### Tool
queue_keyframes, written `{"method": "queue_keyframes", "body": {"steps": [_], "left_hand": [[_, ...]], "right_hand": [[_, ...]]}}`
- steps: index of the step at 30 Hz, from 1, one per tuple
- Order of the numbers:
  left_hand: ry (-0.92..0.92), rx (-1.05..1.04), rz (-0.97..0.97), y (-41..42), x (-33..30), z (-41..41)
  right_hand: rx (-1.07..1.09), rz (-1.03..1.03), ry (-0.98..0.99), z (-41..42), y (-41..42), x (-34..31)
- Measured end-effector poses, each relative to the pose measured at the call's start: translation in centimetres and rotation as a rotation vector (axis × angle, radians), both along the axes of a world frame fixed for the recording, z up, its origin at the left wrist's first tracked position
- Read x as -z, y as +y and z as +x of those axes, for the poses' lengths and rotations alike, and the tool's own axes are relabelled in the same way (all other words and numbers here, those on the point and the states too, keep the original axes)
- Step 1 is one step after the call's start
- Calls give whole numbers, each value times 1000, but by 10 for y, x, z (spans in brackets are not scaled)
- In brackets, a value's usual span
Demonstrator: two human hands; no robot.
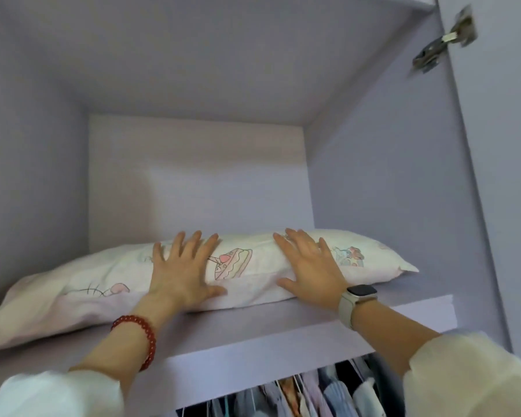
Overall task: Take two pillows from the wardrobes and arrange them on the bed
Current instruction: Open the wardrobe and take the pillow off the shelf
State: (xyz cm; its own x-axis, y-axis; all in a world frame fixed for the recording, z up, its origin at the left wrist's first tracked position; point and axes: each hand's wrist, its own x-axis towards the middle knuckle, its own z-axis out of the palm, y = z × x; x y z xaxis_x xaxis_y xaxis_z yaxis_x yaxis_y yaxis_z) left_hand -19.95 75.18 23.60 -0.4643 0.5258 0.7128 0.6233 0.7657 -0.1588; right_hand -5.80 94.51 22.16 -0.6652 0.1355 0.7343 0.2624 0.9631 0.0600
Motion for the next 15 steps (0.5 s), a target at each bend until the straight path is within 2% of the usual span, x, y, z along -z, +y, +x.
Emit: {"method": "queue_keyframes", "body": {"steps": [2,6,10,15], "left_hand": [[14,-8,13,7,-3,-16],[182,1,0,16,6,-20],[179,37,18,13,13,-7],[234,134,187,-16,20,39]], "right_hand": [[42,-27,-66,-27,6,-7],[140,22,-45,-50,16,-3],[115,135,-50,-36,13,5],[64,293,88,13,-11,8]]}}
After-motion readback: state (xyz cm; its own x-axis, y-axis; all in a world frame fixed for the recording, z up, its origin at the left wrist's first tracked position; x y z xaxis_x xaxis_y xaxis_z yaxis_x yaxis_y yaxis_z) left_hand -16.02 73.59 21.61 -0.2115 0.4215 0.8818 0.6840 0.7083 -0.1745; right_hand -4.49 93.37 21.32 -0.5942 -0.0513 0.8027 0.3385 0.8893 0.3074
